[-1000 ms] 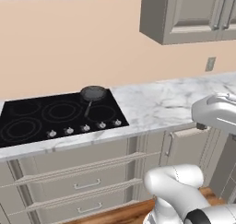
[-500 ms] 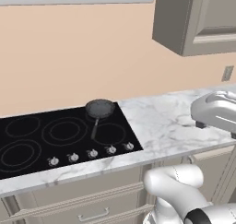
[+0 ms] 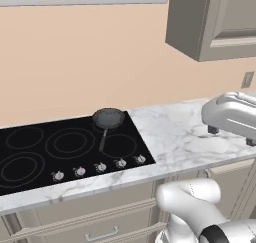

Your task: Move the pot and pan from the stove into the sink.

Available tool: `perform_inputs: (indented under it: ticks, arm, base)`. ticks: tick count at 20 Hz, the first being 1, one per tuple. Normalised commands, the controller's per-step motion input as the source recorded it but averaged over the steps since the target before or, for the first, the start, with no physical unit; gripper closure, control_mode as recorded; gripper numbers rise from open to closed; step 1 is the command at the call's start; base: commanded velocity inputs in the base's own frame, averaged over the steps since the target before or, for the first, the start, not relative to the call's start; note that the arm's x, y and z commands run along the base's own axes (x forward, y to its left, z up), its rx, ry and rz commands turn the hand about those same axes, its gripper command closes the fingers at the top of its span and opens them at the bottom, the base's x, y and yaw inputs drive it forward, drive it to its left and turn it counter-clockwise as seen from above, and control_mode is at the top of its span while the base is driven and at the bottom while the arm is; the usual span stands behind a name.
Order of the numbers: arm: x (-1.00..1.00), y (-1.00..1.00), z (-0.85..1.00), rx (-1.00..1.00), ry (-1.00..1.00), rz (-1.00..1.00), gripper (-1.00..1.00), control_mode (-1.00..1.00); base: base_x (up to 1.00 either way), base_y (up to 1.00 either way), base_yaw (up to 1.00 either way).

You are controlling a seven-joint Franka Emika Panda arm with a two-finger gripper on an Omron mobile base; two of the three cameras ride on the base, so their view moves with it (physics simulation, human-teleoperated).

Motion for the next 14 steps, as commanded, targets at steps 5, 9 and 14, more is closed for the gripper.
perform_inputs:
  ticks: [5,9,14]
  arm:
    - [0.64,0.24,-0.13,0.0,0.0,0.0,-1.0,-1.0]
    - [0.12,0.07,-0.03,-0.01,0.0,0.0,-1.0,-1.0]
    - [0.06,0.1,-0.17,0.0,0.0,0.0,-1.0,-1.0]
  base:
    - [0.0,0.0,0.0]
    - [0.0,0.0,0.0]
    - [0.0,0.0,0.0]
